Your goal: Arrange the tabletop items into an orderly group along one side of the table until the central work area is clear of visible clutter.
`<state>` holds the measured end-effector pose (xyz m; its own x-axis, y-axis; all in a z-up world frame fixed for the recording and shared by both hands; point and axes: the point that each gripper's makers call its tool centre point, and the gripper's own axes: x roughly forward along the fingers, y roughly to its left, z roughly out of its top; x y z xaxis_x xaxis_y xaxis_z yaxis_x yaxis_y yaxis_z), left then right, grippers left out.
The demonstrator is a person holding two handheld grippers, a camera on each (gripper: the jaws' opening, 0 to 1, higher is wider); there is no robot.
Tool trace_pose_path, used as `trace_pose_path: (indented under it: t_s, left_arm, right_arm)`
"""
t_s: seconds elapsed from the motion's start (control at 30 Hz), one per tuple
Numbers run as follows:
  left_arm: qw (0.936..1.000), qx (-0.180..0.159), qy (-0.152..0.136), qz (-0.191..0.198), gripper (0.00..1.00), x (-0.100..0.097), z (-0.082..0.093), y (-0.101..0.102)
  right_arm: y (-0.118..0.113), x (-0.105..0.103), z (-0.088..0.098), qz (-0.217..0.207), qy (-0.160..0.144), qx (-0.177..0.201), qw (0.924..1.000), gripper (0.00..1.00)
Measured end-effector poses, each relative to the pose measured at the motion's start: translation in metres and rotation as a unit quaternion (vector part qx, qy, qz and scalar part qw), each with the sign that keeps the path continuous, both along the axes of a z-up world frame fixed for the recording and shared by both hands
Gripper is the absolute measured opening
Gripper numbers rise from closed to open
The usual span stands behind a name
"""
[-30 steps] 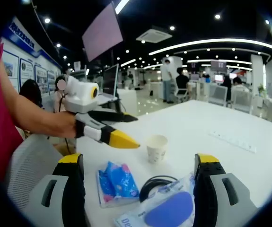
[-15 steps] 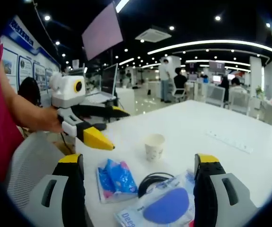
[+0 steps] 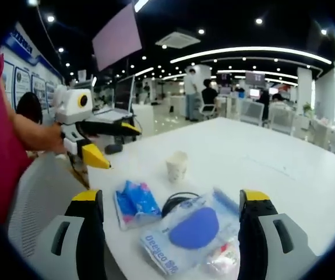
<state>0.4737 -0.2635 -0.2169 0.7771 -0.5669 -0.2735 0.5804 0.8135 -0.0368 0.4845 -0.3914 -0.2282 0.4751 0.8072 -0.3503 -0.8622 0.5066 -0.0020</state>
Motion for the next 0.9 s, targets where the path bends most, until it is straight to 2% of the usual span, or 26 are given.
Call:
trace_pose_path:
  t_s: [0.27,0.6,0.77,0.9]
  left_arm:
    - [0.9999,-0.007,0.002,-0.016,0.82,-0.018,0.001,-0.008]
    - [0.9996,-0.013,0.007,-0.024,0.80,-0.034,-0.003,-0.011]
    - [0.9995,-0.016,0.008,-0.027,0.79,-0.039,-0.003,-0.013]
    - [0.9993,-0.015,0.012,-0.031,0.78,-0.042,-0.005,-0.013]
  right_arm:
    - [-0.040,-0.005,-0.006,-0.046,0.006,-0.006,0.9989,0.96]
    - [-0.077,-0.014,-0.017,-0.092,0.017,-0.013,0.9956,0.96]
    - [-0.092,-0.017,-0.032,-0.115,0.032,-0.016,0.9928,0.95]
    - [-0.104,-0.014,-0.058,-0.128,0.052,-0.038,0.9897,0.95]
